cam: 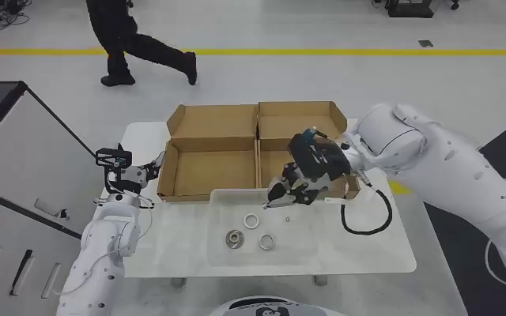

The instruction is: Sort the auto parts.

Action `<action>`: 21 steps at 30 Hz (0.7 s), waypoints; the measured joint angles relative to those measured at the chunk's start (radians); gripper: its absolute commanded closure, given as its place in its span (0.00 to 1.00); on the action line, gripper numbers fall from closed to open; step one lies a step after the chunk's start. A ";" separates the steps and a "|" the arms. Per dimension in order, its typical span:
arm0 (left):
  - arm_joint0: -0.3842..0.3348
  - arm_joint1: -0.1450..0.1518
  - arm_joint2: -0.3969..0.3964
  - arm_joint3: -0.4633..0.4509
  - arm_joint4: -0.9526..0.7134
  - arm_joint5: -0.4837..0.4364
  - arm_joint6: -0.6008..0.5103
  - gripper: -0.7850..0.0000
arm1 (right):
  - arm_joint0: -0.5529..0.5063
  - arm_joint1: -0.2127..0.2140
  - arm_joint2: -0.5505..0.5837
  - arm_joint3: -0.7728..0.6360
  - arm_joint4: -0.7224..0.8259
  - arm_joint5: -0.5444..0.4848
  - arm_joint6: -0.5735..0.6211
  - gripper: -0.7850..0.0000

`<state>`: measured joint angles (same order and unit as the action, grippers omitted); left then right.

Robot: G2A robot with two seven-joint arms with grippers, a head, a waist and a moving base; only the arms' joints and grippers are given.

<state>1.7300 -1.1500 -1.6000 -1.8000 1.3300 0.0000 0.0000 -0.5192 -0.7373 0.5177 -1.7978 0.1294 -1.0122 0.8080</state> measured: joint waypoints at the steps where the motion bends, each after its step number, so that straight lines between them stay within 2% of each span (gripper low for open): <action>1: 0.000 0.000 0.000 0.000 0.000 0.000 0.000 0.00 | -0.004 0.001 0.012 -0.012 0.029 0.000 0.000 1.00; 7: 0.000 0.000 0.000 0.000 0.000 0.000 0.000 0.00 | -0.034 -0.001 0.055 -0.045 0.097 0.000 0.000 1.00; 21: 0.000 0.000 0.000 0.000 0.000 0.000 0.000 0.00 | -0.042 -0.002 0.062 -0.036 0.085 0.009 -0.010 1.00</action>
<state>1.7300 -1.1500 -1.6000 -1.8000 1.3300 0.0000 0.0000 -0.5609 -0.7393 0.5795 -1.8336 0.2147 -1.0036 0.7977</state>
